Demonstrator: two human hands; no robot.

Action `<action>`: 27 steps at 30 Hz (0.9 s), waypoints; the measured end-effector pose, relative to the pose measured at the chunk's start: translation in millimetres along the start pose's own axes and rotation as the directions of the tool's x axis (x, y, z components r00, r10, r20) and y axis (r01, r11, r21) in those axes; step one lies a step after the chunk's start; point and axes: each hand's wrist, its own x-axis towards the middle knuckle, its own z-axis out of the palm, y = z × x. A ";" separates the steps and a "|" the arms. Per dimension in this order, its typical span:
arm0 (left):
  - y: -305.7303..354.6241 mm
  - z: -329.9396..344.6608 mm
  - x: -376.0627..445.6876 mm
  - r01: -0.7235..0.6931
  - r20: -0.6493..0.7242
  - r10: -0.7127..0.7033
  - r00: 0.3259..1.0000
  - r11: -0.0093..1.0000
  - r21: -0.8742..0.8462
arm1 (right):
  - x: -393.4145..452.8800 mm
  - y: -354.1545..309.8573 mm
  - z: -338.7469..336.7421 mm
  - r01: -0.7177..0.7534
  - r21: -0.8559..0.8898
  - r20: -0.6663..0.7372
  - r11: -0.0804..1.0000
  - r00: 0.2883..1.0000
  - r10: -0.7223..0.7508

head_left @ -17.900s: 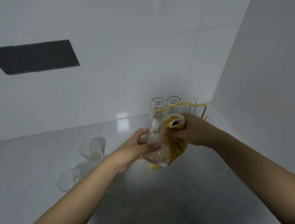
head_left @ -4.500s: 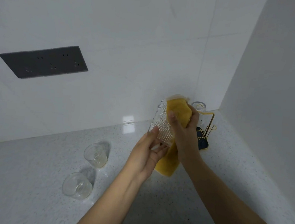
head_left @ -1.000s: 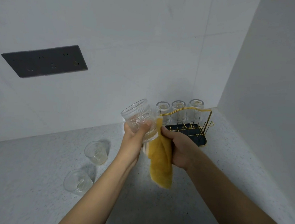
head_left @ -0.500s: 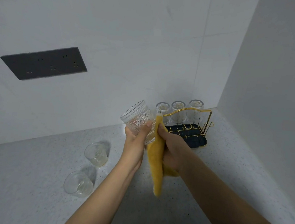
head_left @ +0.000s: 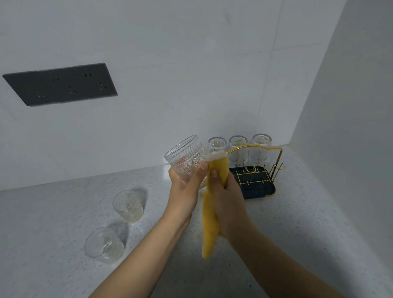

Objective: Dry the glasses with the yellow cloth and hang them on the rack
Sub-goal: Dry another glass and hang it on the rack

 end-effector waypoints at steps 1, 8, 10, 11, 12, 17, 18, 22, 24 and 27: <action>0.5 0.9 2.1 -0.019 0.011 0.019 1.000 1.000 0.009 | -3.6 1.7 2.8 0.035 -0.001 0.015 0.999 0.999 -0.035; 13.9 -5.5 -11.7 0.047 0.216 -0.069 0.974 0.993 0.108 | 10.5 -1.8 -11.8 0.128 -0.038 0.143 0.991 0.982 -0.122; 15.1 -10.4 -10.7 0.081 0.267 -0.111 0.957 0.989 0.124 | 16.5 -5.1 -17.0 0.132 -0.062 0.165 0.989 0.979 -0.120; 15.3 -11.8 -10.5 0.100 0.294 -0.133 0.947 0.987 0.125 | 17.9 -9.2 -19.7 0.137 -0.059 0.178 0.989 0.976 -0.125; 16.9 -12.2 -12.3 0.131 0.333 -0.163 0.929 0.985 0.114 | 20.6 -12.8 -22.4 0.136 -0.051 0.184 0.989 0.975 -0.125; 24.3 -13.3 -16.3 0.359 0.481 -0.298 0.825 0.932 -0.039 | 24.3 -25.7 -27.9 0.262 -0.017 0.157 0.965 0.954 -0.257; 26.6 -13.3 -15.8 0.362 0.480 -0.305 0.823 0.932 -0.029 | 23.6 -23.1 -28.0 0.299 -0.032 0.126 0.954 0.948 -0.293; 25.3 -8.6 -23.2 0.374 0.421 -0.309 0.853 0.924 -0.081 | 27.6 -15.2 -30.2 0.333 -0.213 -0.026 0.918 0.938 -0.346; 15.7 -3.1 -28.5 0.275 0.305 -0.231 0.924 0.956 -0.107 | 32.2 -14.2 -30.2 0.329 -0.272 -0.126 0.904 0.919 -0.373; -0.1 9.8 -38.3 0.126 0.117 -0.114 0.987 0.987 -0.099 | 34.7 -13.6 -26.7 0.319 -0.298 -0.211 0.900 0.897 -0.388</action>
